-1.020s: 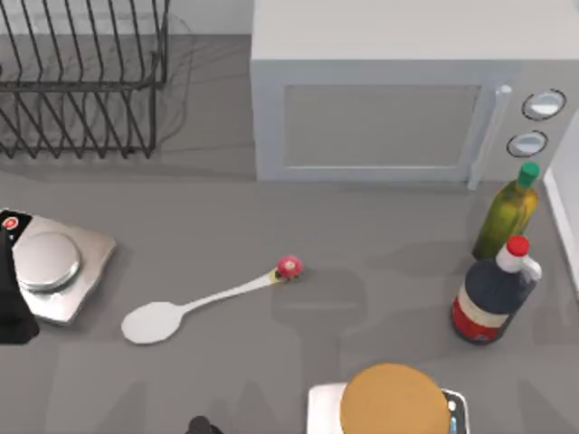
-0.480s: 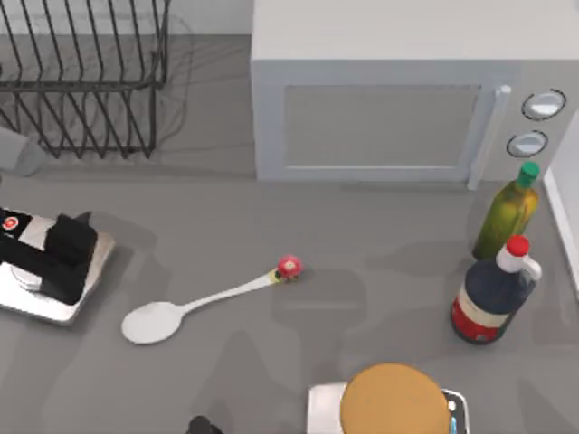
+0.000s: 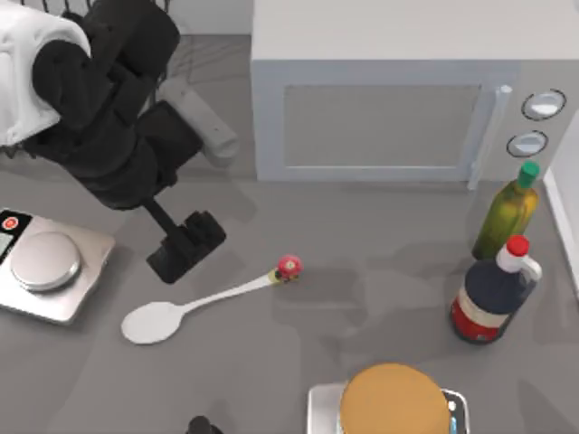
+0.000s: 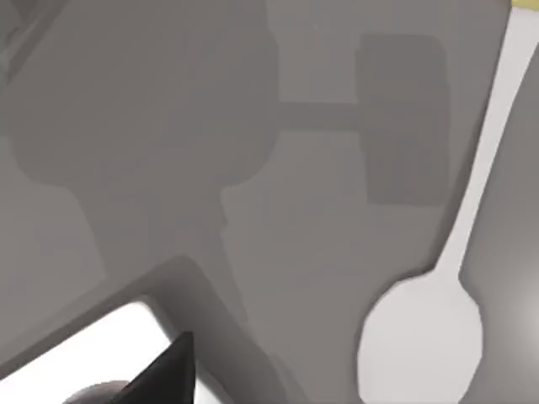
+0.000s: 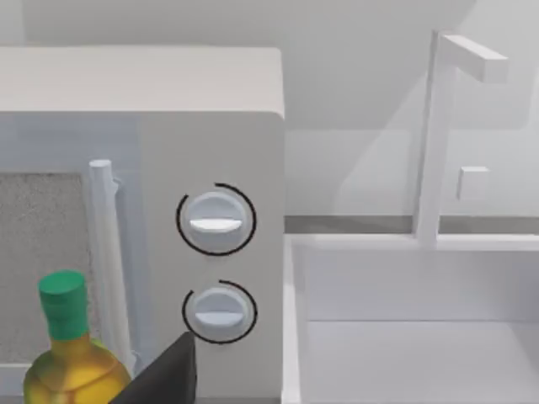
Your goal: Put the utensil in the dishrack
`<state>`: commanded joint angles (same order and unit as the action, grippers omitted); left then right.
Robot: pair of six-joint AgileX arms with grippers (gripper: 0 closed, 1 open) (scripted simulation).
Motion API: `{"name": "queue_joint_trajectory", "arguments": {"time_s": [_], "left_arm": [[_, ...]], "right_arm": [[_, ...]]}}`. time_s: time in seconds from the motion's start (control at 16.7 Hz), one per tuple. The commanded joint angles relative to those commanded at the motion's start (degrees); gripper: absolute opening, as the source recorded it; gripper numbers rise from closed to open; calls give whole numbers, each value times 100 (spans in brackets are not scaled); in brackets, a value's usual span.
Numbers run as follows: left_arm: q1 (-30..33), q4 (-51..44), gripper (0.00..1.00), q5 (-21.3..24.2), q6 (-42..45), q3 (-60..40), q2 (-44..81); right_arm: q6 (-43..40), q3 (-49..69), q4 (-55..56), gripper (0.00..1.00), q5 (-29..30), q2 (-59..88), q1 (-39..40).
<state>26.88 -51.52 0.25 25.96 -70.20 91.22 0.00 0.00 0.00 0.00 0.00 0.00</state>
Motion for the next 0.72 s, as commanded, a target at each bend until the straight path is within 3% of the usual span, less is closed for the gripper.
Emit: {"name": "queue_joint_trajectory", "arguments": {"time_s": [0.36, 0.72], "left_arm": [[624, -1151, 100, 2, 603, -1687, 2006], [734, -1343, 100, 0, 709, -1987, 2365]], "right_arm": [[0, 0, 0, 100, 0, 0, 0], [0, 0, 0, 100, 0, 0, 0]]}}
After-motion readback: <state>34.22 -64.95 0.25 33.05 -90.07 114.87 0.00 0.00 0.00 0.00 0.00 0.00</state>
